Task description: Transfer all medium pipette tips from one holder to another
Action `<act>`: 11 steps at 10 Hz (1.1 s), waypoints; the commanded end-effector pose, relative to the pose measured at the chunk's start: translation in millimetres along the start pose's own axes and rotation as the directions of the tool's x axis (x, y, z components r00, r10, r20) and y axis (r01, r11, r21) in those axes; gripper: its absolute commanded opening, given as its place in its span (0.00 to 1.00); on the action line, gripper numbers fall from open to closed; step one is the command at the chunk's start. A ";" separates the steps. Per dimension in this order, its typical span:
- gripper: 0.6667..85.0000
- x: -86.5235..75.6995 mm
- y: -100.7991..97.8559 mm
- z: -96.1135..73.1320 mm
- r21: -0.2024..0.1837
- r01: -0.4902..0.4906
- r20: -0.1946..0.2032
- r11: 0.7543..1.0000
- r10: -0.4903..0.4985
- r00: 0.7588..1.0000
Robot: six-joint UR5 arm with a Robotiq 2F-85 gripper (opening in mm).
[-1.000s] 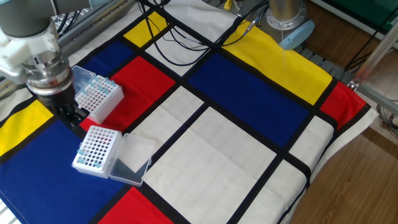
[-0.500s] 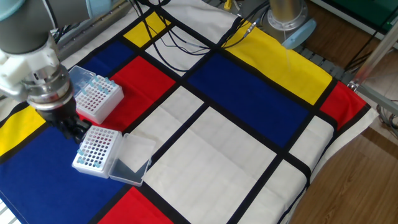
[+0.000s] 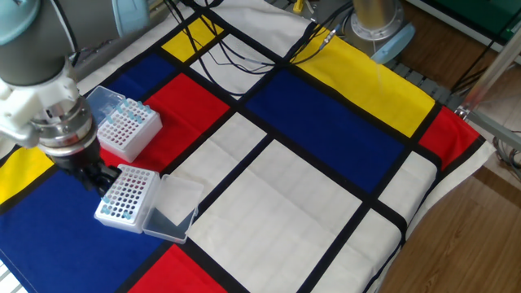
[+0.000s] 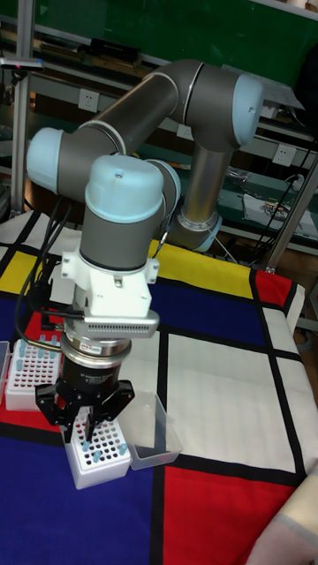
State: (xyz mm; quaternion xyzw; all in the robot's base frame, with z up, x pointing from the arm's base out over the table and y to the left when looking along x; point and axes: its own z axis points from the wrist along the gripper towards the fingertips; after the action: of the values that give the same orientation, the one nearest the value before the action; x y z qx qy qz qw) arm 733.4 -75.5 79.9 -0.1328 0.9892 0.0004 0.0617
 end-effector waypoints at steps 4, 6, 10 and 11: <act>0.36 -1.7 10.1 0.7 -0.015 0.035 -0.023 0.999 -0.035 0.999; 0.36 -2.2 13.7 2.5 -0.017 0.039 -0.024 0.999 -0.040 0.999; 0.35 -5.6 15.8 9.3 -0.014 0.035 -0.019 0.999 -0.035 0.999; 0.34 -5.6 14.8 11.0 -0.011 0.034 -0.018 0.999 -0.034 0.999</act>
State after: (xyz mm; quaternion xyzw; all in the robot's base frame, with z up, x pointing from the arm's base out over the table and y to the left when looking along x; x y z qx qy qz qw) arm 734.0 -62.2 71.9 -0.1534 0.9870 -0.0008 0.0484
